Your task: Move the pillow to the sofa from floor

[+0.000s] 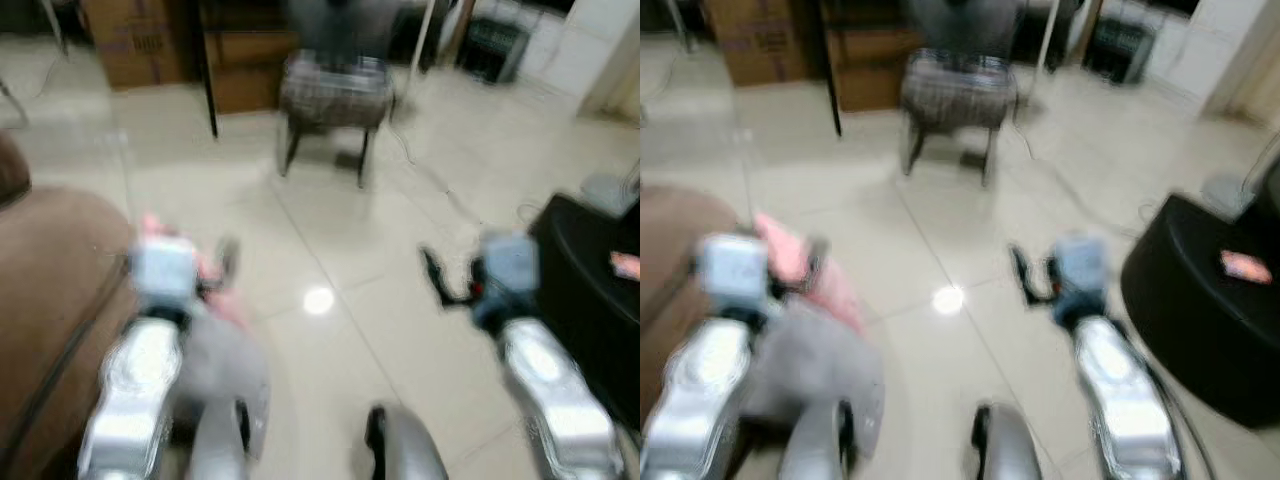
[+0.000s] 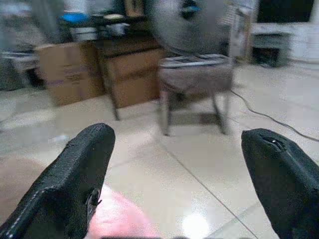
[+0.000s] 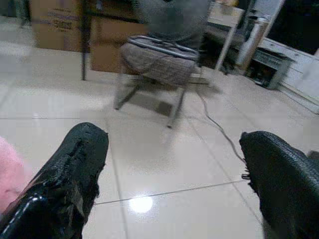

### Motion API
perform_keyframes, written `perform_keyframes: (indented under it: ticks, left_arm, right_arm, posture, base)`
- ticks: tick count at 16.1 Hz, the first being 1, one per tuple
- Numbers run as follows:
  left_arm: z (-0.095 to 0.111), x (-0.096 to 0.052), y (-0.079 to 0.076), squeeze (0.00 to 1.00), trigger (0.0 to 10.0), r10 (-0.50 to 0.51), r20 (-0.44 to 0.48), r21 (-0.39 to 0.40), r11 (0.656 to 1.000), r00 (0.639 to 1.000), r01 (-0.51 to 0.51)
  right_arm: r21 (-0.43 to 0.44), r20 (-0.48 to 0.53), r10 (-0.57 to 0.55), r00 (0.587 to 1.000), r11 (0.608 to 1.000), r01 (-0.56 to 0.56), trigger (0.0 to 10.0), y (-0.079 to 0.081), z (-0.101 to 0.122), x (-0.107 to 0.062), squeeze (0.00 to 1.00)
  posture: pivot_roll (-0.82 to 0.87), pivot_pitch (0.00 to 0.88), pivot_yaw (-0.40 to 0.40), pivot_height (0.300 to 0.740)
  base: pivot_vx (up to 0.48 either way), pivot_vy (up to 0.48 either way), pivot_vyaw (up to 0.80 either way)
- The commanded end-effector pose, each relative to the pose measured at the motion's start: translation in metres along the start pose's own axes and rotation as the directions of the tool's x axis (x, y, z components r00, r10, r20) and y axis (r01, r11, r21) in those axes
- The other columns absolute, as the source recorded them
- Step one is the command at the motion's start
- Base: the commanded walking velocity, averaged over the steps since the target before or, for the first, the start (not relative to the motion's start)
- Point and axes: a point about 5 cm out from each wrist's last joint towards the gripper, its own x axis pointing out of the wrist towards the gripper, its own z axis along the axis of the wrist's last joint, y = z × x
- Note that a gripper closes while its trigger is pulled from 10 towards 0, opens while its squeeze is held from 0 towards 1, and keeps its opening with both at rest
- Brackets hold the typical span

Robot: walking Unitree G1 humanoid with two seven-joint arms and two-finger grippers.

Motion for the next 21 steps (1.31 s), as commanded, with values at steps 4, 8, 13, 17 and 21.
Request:
perform_keyframes:
  ticks: [4, 8, 13, 17, 21]
  left_arm:
    - [-0.025, 0.0, 0.018, 0.89, 10.0, 0.065, -0.134, 0.052, 0.997, 0.989, -0.058]
    - [-0.047, 0.008, 0.032, 0.45, 10.0, 0.092, -0.225, 0.072, 0.994, 0.97, -0.077]
    - [-0.098, 0.019, 0.067, 0.0, 10.0, 0.165, -0.437, 0.058, 0.986, 0.884, -0.155]
    - [-0.118, 0.01, 0.095, 1.0, 10.0, 0.25, -0.502, 0.084, 0.967, 0.828, -0.241]
    - [-0.128, -0.005, 0.108, 0.0, 10.0, 0.331, -0.509, 0.218, 0.943, 0.794, -0.253]
  right_arm:
    - [0.008, -0.006, 0.109, 0.994, 0.994, -0.109, 10.0, 0.008, 0.002, 0.002, 0.0]
    - [-0.015, -0.031, 0.2, 0.979, 0.98, -0.2, 10.0, 0.007, 0.001, 0.001, 0.0]
    - [-0.051, -0.08, 0.425, 0.902, 0.902, -0.429, 10.0, 0.018, 0.005, 0.003, 0.0]
    - [-0.023, -0.046, 0.558, 0.828, 0.828, -0.56, 10.0, 0.02, 0.022, -0.001, 1.0]
    - [-0.009, -0.054, 0.655, 0.754, 0.755, -0.656, 10.0, 0.027, 0.024, -0.005, 1.0]
  posture:
    - [0.04, 0.0, -0.064, 0.53]
    - [0.03, 0.0, -0.068, 0.495]
    - [-0.01, 0.0, -0.074, 0.475]
    - [-0.03, 0.088, -0.112, 0.475]
    - [-0.01, 0.12, -0.135, 0.475]
  base:
    - [0.0, 0.0, 0.0]
    - [0.0, 0.0, 0.0]
    - [0.0, 0.0, 0.0]
    - [0.0, 0.0, 0.0]
    - [0.0, 0.0, 0.0]
